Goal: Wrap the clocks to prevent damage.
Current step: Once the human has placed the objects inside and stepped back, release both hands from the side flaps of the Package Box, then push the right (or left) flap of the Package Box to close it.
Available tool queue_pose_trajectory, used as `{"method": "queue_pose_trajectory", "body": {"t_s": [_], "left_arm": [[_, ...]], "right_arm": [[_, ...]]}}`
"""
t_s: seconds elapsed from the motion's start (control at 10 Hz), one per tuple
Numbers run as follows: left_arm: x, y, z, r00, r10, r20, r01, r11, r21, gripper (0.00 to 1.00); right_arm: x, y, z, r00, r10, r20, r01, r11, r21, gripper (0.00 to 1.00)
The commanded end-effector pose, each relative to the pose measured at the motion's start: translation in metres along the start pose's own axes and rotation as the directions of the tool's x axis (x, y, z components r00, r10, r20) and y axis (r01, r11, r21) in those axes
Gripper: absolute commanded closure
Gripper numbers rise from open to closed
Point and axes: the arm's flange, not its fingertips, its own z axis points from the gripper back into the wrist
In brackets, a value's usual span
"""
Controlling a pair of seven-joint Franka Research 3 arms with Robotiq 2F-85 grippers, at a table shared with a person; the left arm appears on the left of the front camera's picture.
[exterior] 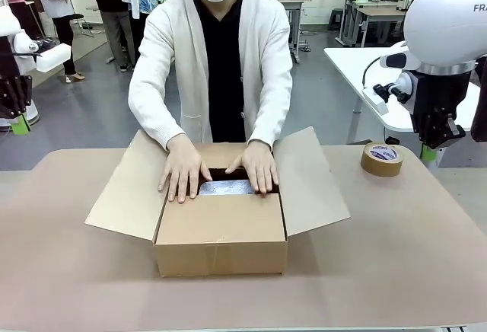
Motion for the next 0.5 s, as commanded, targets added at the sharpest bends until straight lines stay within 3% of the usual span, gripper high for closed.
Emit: {"method": "queue_pose_trajectory", "body": {"t_s": [0.0, 0.4], "left_arm": [[-0.0019, -0.0003, 0.0008, 1.0, -0.013, -0.002, 0.013, 1.0, -0.002, 1.0], [-0.0019, -0.0003, 0.0008, 1.0, -0.013, -0.002, 0.013, 1.0, -0.002, 1.0]], "right_arm": [[-0.0019, 0.0017, -0.0033, 1.0, 0.01, -0.007, -0.01, 1.0, -0.004, 0.99], [-0.0019, 0.0017, -0.0033, 1.0, 0.01, -0.007, -0.01, 1.0, -0.004, 0.99]]}}
